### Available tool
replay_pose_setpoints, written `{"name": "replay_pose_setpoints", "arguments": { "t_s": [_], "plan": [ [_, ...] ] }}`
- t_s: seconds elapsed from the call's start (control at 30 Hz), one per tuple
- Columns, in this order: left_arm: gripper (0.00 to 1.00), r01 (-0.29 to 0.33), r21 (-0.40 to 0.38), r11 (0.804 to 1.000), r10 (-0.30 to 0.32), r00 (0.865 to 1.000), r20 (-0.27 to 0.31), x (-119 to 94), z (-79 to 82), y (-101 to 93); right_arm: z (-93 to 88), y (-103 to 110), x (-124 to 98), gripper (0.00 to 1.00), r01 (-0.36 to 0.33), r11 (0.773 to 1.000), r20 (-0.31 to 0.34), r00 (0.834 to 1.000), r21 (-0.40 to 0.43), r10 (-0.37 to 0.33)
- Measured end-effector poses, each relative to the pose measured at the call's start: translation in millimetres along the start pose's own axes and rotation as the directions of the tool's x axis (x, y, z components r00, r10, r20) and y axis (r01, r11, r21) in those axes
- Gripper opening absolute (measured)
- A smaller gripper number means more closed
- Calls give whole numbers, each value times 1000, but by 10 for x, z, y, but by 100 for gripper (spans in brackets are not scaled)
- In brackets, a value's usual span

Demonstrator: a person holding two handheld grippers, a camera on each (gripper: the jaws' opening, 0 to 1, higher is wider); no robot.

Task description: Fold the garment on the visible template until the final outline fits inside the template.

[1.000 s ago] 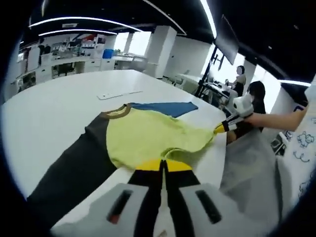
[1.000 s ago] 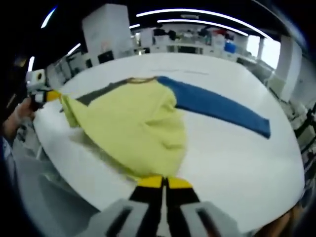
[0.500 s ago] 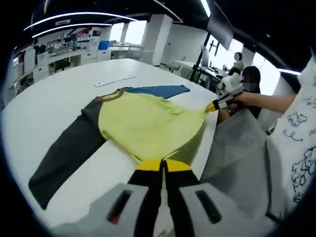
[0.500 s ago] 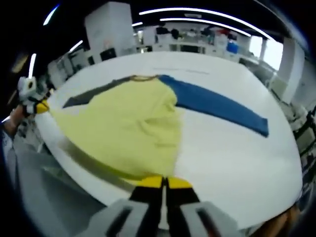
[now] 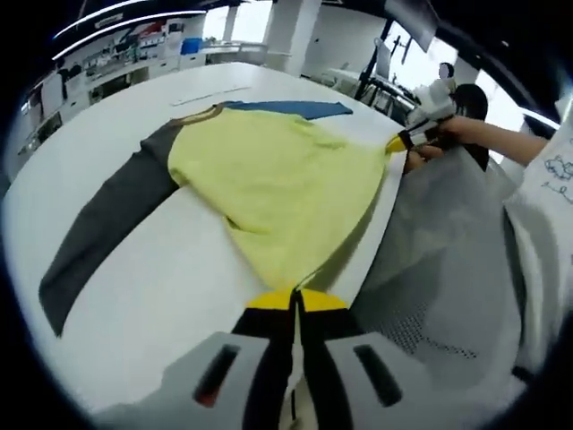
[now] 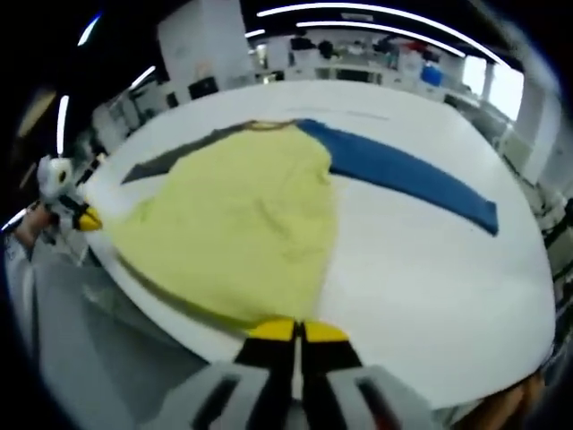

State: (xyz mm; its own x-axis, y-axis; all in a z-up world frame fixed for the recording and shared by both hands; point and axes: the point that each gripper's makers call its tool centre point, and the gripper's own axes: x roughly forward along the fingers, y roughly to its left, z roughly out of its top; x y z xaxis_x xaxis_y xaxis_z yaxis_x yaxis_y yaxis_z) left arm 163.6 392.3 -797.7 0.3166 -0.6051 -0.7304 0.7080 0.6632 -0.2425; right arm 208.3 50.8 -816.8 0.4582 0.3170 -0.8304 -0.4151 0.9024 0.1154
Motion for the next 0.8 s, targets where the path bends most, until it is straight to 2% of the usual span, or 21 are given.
{"name": "replay_pose_setpoints", "arguments": {
  "t_s": [0.17,0.27,0.33,0.43,0.8],
  "plan": [
    [0,-34,-42,999,33,999,-43,70,-198,57,-64,19,20,0,-33,999,-35,999,-14,33],
    [0,-57,-66,996,53,997,-61,88,-272,69,-87,21,42,0,-54,998,-52,997,-25,53],
    [0,-63,-83,995,58,996,-66,70,-262,31,-105,17,56,0,-62,998,-58,996,-29,60],
    [0,-90,-106,990,81,993,-85,111,-370,69,-147,27,96,0,-86,996,-75,994,-30,83],
    [0,-155,-175,972,138,985,-107,117,-432,14,-193,51,98,0,-146,988,-70,987,-44,142]
  ]
}}
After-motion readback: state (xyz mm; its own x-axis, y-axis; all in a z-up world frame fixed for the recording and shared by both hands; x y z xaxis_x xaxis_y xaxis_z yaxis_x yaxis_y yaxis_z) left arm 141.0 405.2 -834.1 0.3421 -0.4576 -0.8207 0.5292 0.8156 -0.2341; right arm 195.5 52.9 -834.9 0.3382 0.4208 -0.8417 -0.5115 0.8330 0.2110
